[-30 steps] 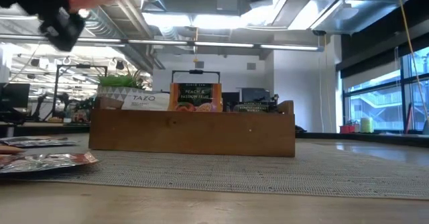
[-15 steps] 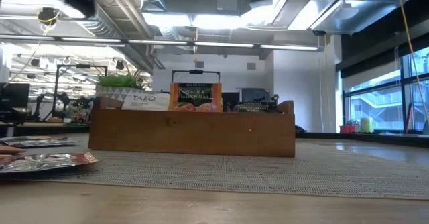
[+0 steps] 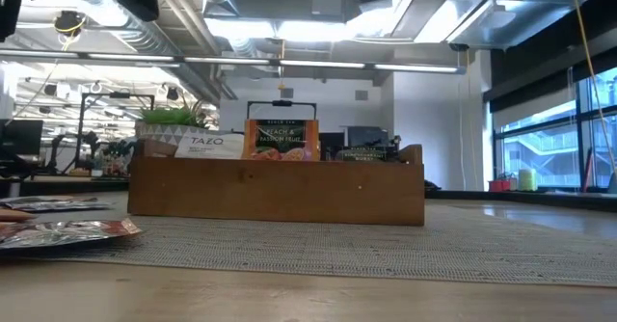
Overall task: Pick & Place Tea
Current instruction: Put the orange tea bag into the middle section of the wooden organizer
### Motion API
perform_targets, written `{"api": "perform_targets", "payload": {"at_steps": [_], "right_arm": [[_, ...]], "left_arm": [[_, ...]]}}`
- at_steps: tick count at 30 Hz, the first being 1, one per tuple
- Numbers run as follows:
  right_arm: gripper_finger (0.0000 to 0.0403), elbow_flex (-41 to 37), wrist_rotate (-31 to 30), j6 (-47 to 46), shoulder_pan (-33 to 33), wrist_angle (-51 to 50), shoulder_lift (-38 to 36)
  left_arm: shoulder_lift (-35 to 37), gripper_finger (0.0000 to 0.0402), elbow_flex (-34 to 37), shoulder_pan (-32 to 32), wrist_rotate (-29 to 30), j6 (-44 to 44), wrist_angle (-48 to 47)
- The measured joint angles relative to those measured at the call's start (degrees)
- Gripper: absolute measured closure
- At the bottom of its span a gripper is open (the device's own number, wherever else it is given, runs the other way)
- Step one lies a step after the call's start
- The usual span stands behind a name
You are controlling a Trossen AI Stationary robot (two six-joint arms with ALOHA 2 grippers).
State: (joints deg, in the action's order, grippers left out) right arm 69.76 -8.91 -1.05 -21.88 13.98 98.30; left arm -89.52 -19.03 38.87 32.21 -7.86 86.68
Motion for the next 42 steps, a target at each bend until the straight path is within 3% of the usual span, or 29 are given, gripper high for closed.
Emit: {"api": "perform_targets", "payload": {"at_steps": [15,28,33,38,42], "right_arm": [[0.0243,0.0,-2.5,0.0,0.0,8.1,4.0],[0.0391,0.0,-2.5,2.2,0.0,8.8,4.1],[0.0390,0.0,-2.6,1.9,0.0,7.7,4.1],[0.0397,0.0,-2.6,2.9,0.0,6.5,4.1],[0.0396,0.0,-5.8,2.8,0.0,1.4,1.7]], "left_arm": [[0.0,0.0389,-1.6,-0.5,0.2,-0.4,1.5],[0.0,0.0388,-2.3,-0.5,-0.2,-0.6,0.0],[0.0,0.0387,-2.3,-0.5,-0.1,0.5,-1.3],[0.0,0.0352,-2.0,-0.3,1.9,5.9,-2.4],[0.0,0.0314,-1.3,1.3,10.0,7.1,-4.4]]}}
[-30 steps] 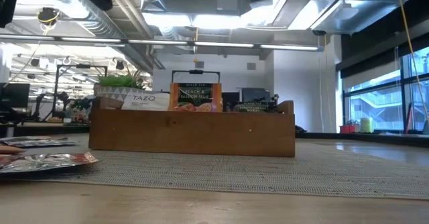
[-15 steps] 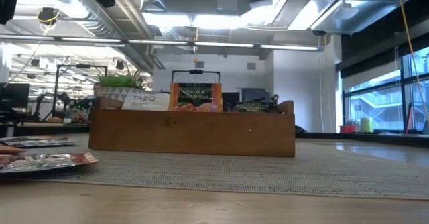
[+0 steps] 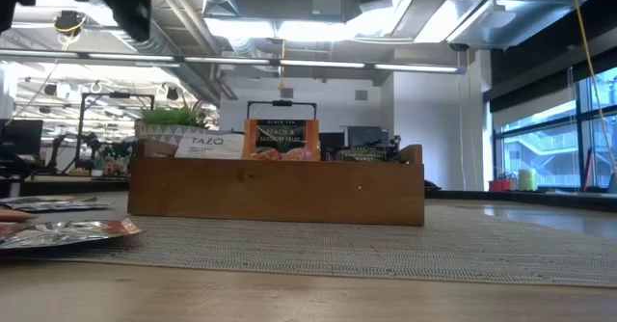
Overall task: Pick & Place Tea
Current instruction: Put the orange tea bag into the middle section of the wooden organizer
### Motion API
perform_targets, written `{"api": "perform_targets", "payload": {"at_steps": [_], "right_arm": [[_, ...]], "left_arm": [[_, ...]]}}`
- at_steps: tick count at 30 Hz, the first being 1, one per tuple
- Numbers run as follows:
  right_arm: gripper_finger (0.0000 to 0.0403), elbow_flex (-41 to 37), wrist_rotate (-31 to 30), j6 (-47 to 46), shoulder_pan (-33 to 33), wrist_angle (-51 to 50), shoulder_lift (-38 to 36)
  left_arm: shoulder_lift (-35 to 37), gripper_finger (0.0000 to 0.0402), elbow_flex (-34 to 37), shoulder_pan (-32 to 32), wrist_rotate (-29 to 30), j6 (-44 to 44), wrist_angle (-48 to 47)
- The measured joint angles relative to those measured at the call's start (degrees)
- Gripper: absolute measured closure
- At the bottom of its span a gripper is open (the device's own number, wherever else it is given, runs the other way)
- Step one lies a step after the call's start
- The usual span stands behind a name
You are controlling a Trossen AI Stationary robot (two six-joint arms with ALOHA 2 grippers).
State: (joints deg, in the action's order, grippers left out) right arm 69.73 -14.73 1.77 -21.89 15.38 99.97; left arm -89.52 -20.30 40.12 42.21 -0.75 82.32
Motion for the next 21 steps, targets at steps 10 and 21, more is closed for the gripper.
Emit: {"api": "perform_targets", "payload": {"at_steps": [10,21], "right_arm": [[0.0399,0.1,-0.8,-6.8,2.7,-21.0,-0.3],[0.0399,0.0,1.3,-8.6,5.5,-25.6,4.6]], "left_arm": [[0.5,0.0294,3.0,3.3,9.7,-0.1,0.1],[0.6,0.0293,3.0,3.2,9.3,-0.2,0.1]]}}
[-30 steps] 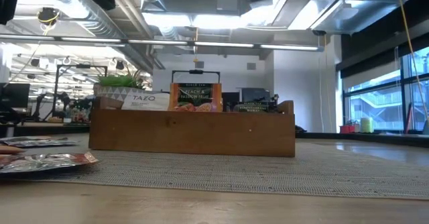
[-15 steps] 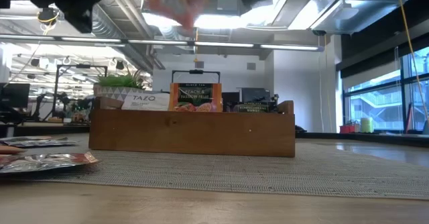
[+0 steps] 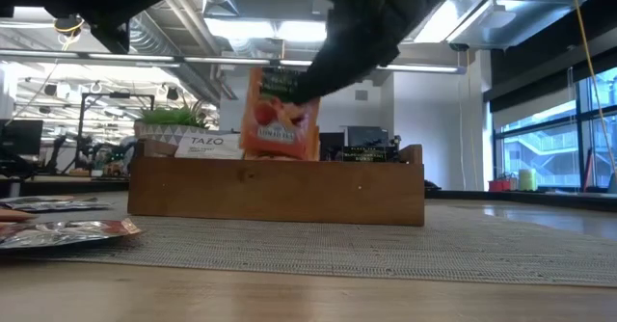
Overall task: Pick & Place Tea
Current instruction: Put the orange tea bag into the middle section of the wooden organizer
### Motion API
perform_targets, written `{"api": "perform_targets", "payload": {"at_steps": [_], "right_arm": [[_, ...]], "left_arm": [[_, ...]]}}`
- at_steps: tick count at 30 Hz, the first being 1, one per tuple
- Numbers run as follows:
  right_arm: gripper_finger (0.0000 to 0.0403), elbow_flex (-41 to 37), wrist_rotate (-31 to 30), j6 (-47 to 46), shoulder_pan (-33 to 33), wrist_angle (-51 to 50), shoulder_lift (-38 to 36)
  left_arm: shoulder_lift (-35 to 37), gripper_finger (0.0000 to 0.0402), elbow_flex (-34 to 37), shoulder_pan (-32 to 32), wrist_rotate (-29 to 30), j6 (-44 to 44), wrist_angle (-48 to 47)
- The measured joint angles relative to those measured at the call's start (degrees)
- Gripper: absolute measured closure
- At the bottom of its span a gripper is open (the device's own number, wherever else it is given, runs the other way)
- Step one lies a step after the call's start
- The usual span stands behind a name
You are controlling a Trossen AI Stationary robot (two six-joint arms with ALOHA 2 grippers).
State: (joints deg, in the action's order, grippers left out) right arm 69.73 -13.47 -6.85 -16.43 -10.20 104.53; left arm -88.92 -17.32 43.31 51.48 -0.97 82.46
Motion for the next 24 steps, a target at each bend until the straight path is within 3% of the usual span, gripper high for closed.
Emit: {"api": "perform_targets", "payload": {"at_steps": [24], "right_arm": [[0.0399,0.0,0.0,-0.4,0.4,-0.9,4.7]], "left_arm": [[0.0,0.0293,0.0,0.0,-0.1,-0.2,-0.2]]}}
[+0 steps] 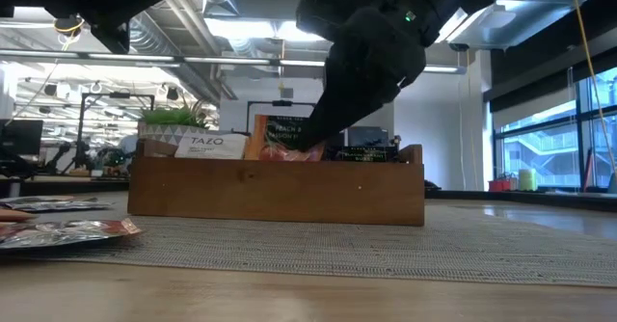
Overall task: Pick & Place Tea
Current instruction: Put the orange tea bag into the middle section of the wooden organizer
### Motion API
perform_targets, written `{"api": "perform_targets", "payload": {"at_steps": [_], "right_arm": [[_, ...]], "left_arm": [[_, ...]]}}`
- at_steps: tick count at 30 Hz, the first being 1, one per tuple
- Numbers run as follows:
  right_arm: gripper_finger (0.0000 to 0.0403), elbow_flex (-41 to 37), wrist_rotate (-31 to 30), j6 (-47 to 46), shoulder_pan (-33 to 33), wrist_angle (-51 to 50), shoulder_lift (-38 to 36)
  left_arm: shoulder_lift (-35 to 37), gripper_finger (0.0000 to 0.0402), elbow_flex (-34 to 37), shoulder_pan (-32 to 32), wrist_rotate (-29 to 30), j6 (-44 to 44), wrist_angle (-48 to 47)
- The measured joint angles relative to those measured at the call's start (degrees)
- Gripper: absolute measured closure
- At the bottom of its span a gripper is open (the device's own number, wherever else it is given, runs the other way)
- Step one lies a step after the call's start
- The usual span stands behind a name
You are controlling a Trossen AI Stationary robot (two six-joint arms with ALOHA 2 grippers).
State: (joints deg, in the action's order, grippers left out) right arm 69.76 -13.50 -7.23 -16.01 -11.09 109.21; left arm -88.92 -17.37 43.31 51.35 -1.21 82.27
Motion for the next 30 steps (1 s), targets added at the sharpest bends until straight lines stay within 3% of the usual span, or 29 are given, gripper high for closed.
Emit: {"api": "perform_targets", "payload": {"at_steps": [14,22,30], "right_arm": [[0.0390,0.0,-0.1,0.5,0.1,1.8,1.6],[0.0385,0.0,0.1,6.0,0.0,3.2,1.6],[0.0334,0.0,-1.3,6.1,0.0,3.0,1.6]], "left_arm": [[0.0,0.0294,0.0,0.0,0.0,0.0,-0.3],[0.0,0.0295,0.0,0.0,0.0,0.0,-1.3],[0.0,0.0294,0.0,0.0,0.0,0.4,-2.0]]}}
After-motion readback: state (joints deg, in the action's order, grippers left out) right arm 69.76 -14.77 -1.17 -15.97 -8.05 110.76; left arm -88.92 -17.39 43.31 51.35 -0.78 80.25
